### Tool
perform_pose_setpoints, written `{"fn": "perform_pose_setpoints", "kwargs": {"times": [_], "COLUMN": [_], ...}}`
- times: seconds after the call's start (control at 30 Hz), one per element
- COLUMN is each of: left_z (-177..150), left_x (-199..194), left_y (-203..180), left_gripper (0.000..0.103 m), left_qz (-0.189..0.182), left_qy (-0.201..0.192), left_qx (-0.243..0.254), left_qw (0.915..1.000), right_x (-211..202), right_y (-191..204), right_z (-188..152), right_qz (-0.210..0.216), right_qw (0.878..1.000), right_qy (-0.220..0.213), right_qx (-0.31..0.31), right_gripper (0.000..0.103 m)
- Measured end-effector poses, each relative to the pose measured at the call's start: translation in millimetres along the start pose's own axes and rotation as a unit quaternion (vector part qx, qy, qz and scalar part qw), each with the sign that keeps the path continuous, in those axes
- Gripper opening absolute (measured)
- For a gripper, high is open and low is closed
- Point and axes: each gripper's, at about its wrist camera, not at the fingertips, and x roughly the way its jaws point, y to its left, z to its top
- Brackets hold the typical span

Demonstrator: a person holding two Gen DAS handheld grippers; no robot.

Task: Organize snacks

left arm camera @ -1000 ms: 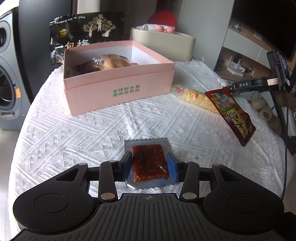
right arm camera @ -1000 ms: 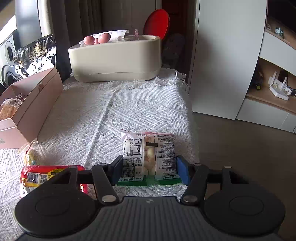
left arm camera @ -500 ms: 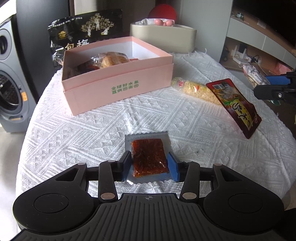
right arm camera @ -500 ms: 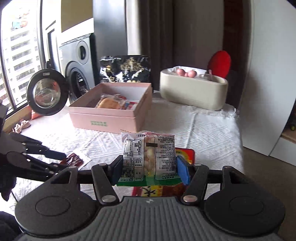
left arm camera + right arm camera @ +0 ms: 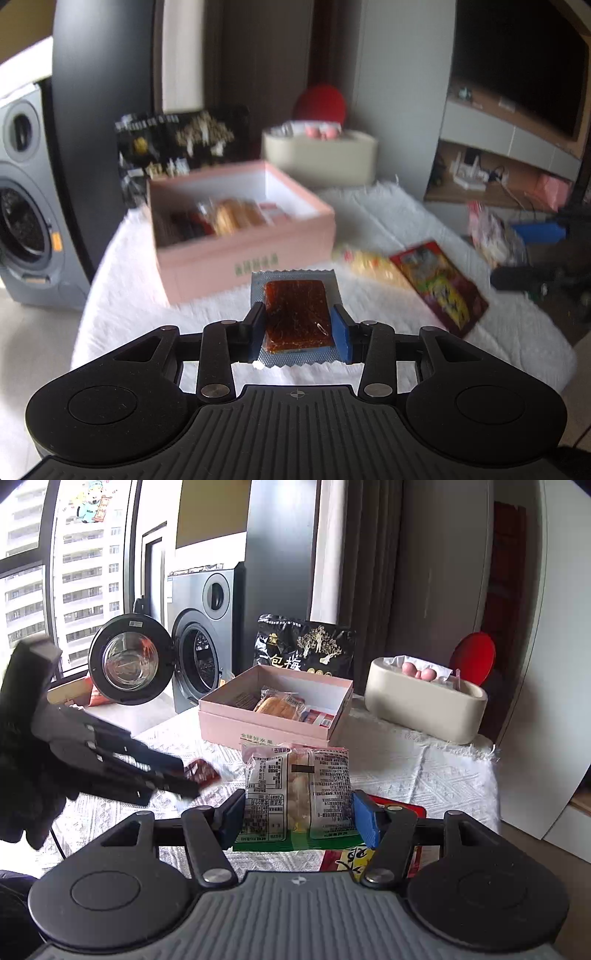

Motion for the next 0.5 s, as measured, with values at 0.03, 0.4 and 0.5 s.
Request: {"fn": "perform_pose_setpoints", "kwargs": {"times": [0.03, 0.4, 0.5], "left_z": [14.7, 86.6, 63.0], "left_x": [-4.6, 111.2, 141.0], "left_y": [5.2, 93.2, 104.5], "left_gripper": [0.043, 0.044, 0.043], "left_qz": [0.011, -0.026, -0.024], "left_qy": [-0.022, -0.021, 0.001], "left_qx": [0.000, -0.166, -0.199], "left_qw": [0.9997, 0.9855, 0.9796], "right_x": [0.1, 25.0, 36.3], "right_y": [-0.6, 16.1, 14.2], "right_z": [2.7, 29.1, 34.7], "right_qz": [-0.002, 0.002, -0.003], "right_qw": [1.000, 1.000, 1.000], "right_qy": [-0.002, -0.008, 0.002], "right_qx": [0.001, -0.022, -0.025], "right_gripper": [0.061, 0.061, 0.061]}}
